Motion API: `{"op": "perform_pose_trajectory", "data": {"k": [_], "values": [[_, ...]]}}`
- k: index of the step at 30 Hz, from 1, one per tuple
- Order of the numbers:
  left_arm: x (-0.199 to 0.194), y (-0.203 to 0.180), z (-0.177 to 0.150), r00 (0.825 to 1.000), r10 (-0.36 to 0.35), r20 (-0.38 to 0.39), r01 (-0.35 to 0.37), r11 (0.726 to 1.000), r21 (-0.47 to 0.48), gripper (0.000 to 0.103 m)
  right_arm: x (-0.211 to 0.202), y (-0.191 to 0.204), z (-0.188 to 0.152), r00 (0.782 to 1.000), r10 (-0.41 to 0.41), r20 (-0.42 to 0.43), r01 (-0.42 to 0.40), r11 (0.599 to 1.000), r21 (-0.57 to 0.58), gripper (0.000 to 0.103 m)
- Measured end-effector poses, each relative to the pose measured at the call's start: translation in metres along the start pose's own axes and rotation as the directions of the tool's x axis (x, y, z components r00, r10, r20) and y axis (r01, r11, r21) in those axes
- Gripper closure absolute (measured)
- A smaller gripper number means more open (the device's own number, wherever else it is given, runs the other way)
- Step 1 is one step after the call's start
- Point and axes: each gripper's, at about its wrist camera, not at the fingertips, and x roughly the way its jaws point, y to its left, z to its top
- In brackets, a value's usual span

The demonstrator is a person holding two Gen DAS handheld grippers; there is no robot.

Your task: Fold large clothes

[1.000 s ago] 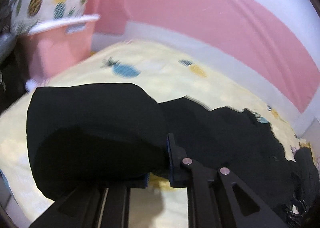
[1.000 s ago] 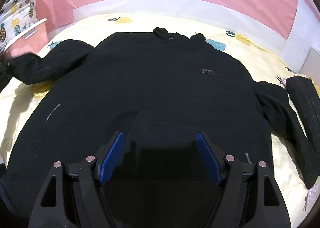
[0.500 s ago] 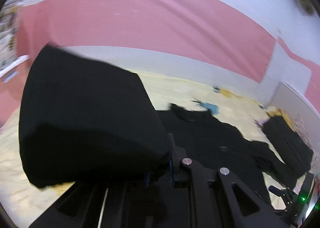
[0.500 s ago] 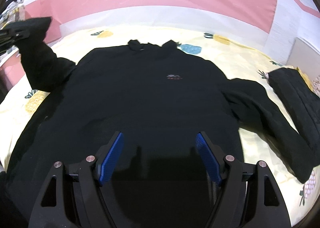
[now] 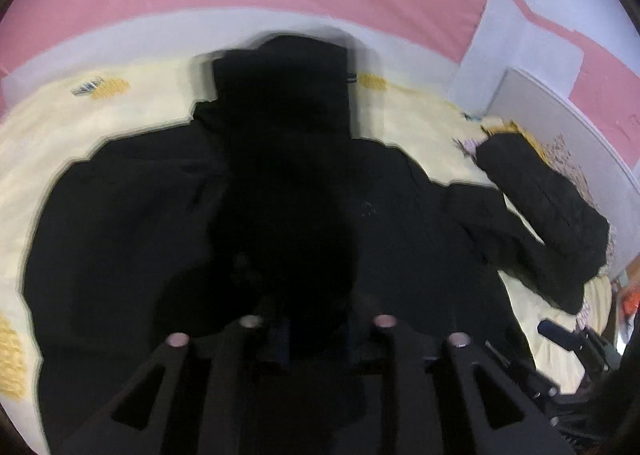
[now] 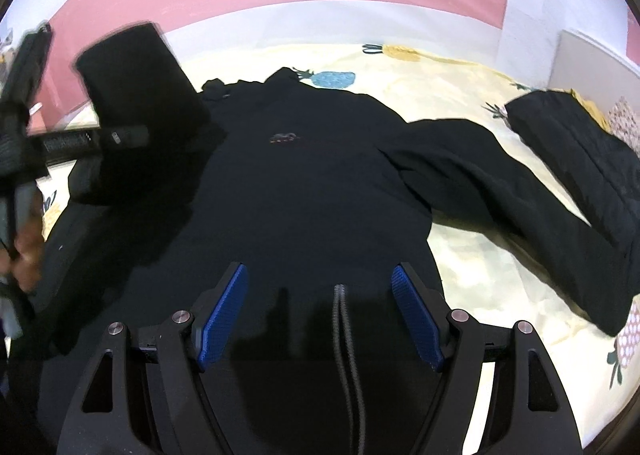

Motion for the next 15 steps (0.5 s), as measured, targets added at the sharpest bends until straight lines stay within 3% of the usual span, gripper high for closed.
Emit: {"op": "perform_pose_trajectory", "data": {"k": [1, 3, 9, 12, 15], "values": [[0.005, 0.002, -0.003, 0.998, -0.052, -0.024, 0.052, 0.998, -0.023, 0.064, 0.000, -0.002, -0.001, 1.000, 0.004, -0.001, -0.004, 1.000, 0.007, 0.029], [0.007, 0.004, -0.008, 0.991, -0.120, -0.054, 0.117, 0.992, -0.051, 0.046, 0.001, -0.005, -0.001, 1.000, 0.013, -0.002, -0.013, 1.000, 0.019, 0.029], [-0.034, 0.003, -0.011, 0.977, -0.211, 0.011, 0.211, 0.977, -0.033, 0.039, 0.000, -0.009, 0.007, 0.998, 0.067, 0.005, -0.067, 0.996, 0.067, 0.029], [-0.060, 0.026, -0.007, 0.980, -0.191, 0.064, 0.194, 0.980, -0.053, 0.039, 0.006, -0.006, 0.020, 0.993, 0.114, 0.012, -0.114, 0.990, 0.086, 0.029], [-0.073, 0.067, 0.000, 0.992, -0.083, 0.093, 0.091, 0.991, -0.093, 0.039, 0.018, -0.001, 0.031, 0.991, 0.135, 0.011, -0.136, 0.987, 0.086, 0.029]]}}
